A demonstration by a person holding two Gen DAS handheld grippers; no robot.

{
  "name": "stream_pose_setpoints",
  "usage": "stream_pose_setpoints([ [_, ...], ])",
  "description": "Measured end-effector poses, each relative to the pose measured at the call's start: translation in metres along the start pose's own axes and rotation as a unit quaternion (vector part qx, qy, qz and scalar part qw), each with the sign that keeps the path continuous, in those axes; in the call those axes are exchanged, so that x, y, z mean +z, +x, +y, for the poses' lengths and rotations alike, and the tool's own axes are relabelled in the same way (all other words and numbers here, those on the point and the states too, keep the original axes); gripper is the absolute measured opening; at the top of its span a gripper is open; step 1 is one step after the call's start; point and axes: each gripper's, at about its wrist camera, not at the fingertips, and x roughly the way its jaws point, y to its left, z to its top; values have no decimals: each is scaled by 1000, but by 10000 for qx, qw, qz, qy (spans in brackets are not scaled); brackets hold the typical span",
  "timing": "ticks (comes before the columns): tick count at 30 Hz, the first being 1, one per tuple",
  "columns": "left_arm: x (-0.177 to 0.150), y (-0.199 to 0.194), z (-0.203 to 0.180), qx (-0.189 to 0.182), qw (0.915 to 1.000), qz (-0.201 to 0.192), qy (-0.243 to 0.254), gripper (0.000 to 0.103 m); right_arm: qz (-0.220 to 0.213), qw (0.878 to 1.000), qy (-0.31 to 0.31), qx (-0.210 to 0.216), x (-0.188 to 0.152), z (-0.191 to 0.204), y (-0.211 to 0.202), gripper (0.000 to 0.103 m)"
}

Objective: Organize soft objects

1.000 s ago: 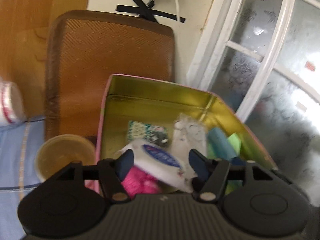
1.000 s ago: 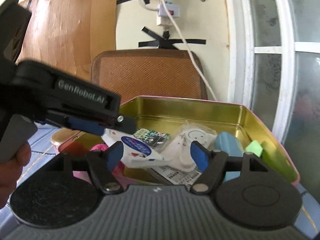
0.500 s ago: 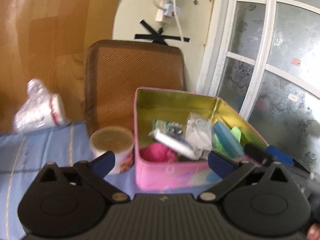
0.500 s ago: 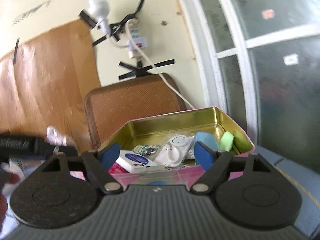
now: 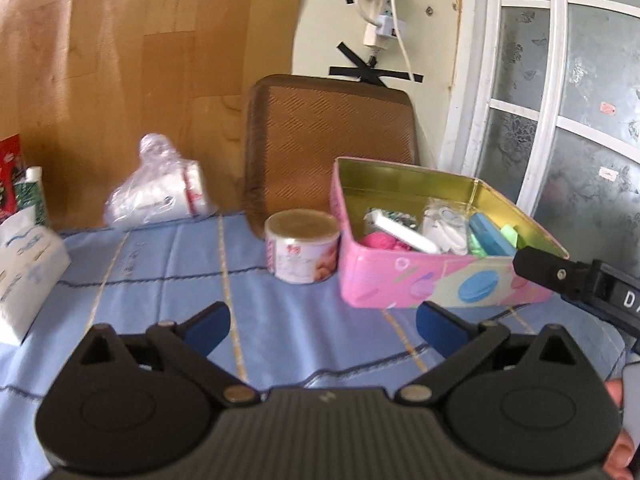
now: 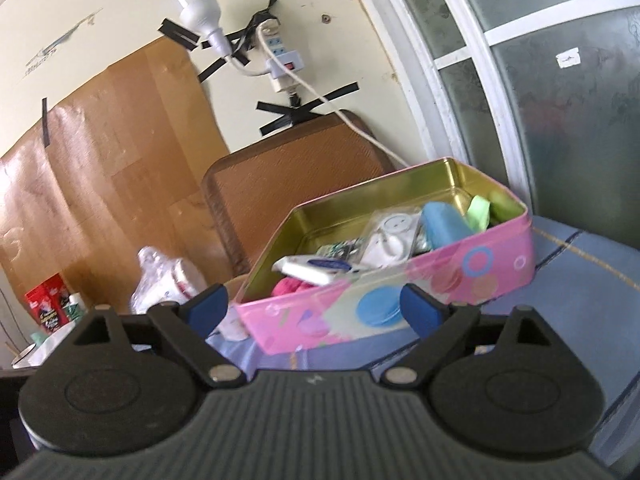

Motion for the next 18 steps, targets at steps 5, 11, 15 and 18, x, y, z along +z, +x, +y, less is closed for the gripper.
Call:
stream_pose_setpoints([
  [5,-8,-10,13,146,9998,67,-88,103,47,9999,-122,65,-7,20,-4,95],
  [11,-12,-15,15,560,9983,97,130,103,-6,9996,-255,95,-9,35,-6,95],
  [15,-15,-16,19,625,9979,97,128,103,20,9996,-270,97,-11,38,-5,96],
  [18,-16,-16,17,798,9966,98,200,103,55,9996,-278,98,-13,39,-4,96],
])
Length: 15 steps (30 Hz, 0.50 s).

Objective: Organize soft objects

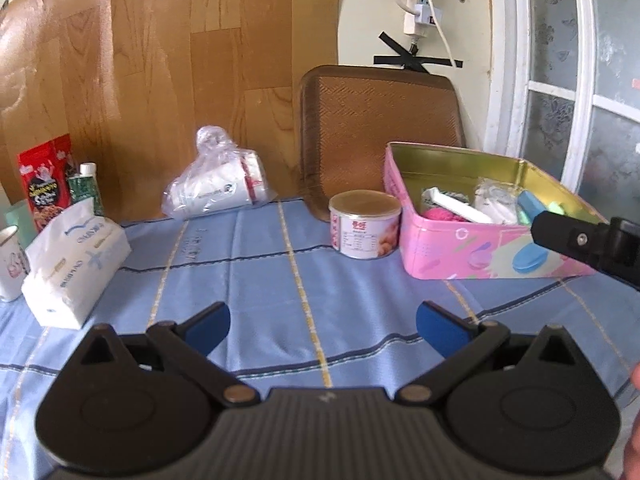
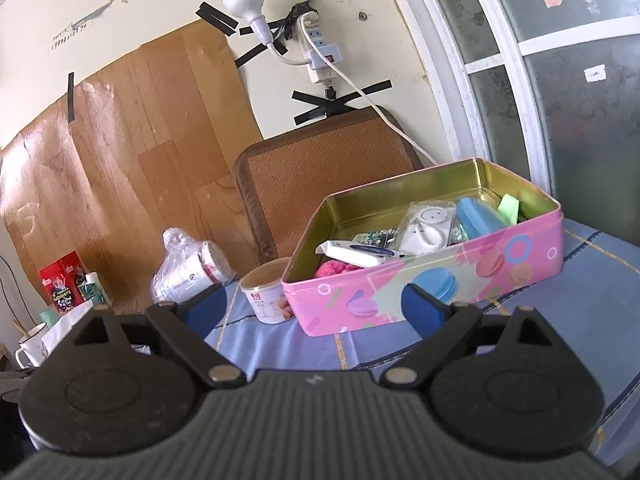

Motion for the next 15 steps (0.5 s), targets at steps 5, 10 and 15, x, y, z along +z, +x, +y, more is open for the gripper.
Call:
stream_pose_setpoints([
  [5,-1,2,-4,99,9999,25,81,103,26,10000,34,3,-1,-2,2,97],
  [10,-3,4,-14,296,9992,39,282,103,14,9999,137,-22,0,-9,3,97],
  [15,-5,4,-27,404,9977,29,550,103,11,9996,270,-57,0,-16,3,97],
])
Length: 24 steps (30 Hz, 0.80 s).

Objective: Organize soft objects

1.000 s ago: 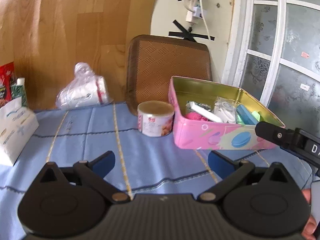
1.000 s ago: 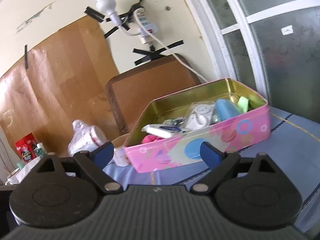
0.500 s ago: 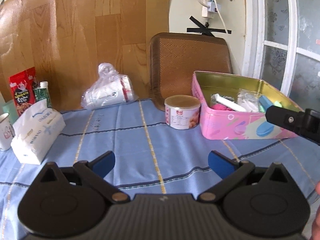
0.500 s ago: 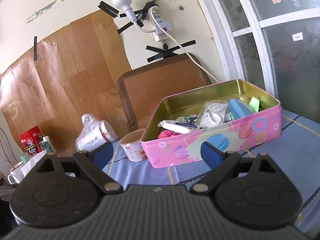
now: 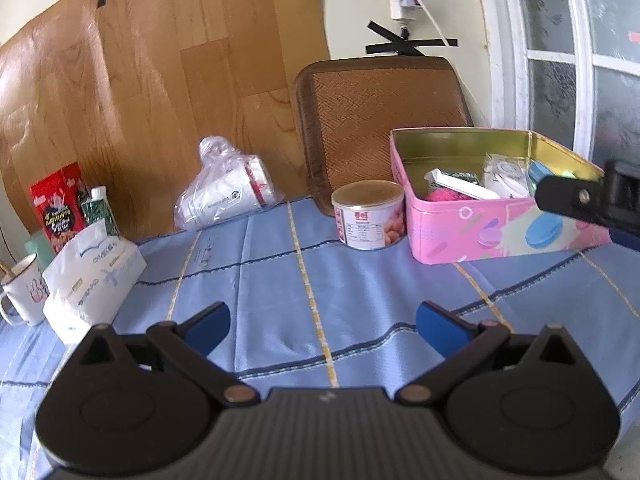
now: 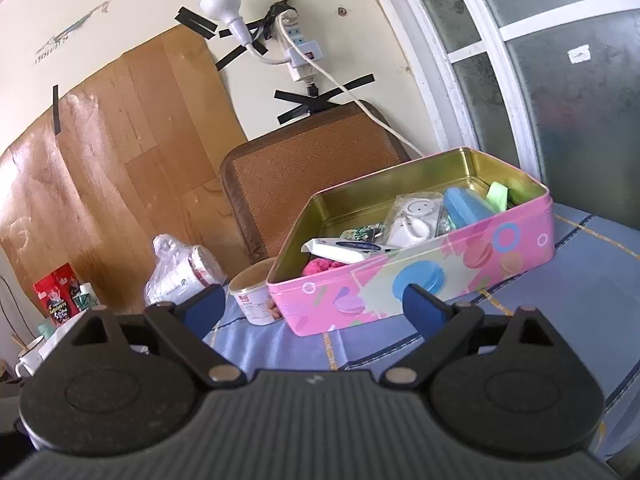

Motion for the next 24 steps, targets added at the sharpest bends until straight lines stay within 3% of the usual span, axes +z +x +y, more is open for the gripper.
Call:
stream_pose_setpoints([
  [18,2,-6,-3,-279,9994,216,14,103,-118,9998,143,-95,1,-5,-6,98],
  [24,0,-12,-7,-216,9995,219,123,103,-91,9998,146,-87,0,-6,-4,98],
])
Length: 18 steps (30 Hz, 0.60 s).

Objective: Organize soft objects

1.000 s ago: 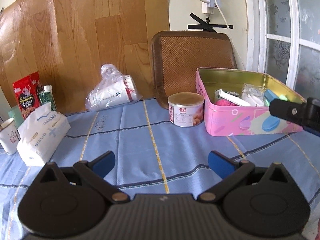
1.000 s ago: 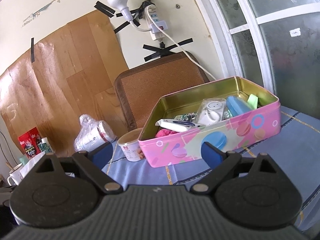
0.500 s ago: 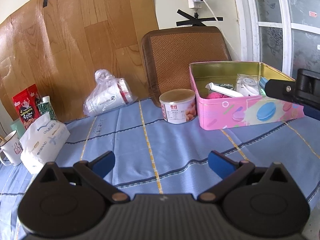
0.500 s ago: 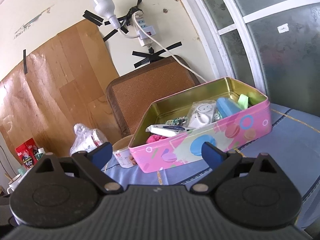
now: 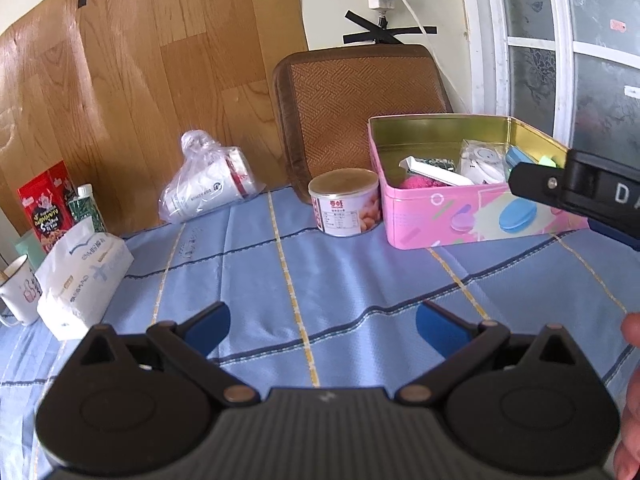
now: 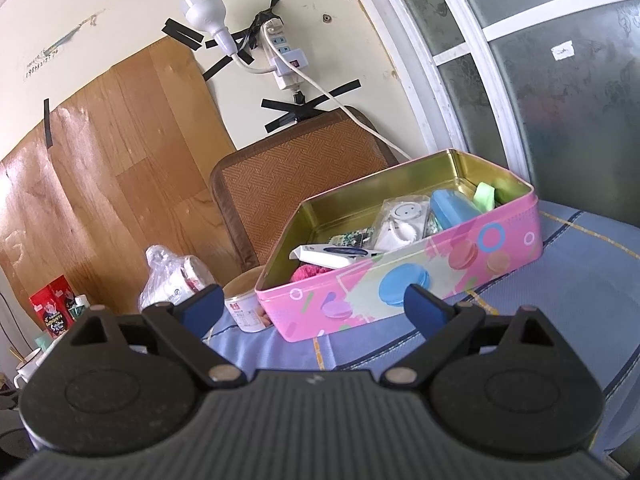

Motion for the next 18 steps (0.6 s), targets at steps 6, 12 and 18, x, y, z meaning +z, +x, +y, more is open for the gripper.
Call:
stream_pose_setpoints([
  [6,0,0,0,-5,10000,23,7,103,13,10000,0,3,-1,0,1,99],
  [12,0,-1,-1,-8,10000,33,13,103,23,10000,23,16,-2,-3,2,99],
  [18,-1,1,-2,-43,9999,91,42,103,28,10000,21,16,-2,-3,1,99],
])
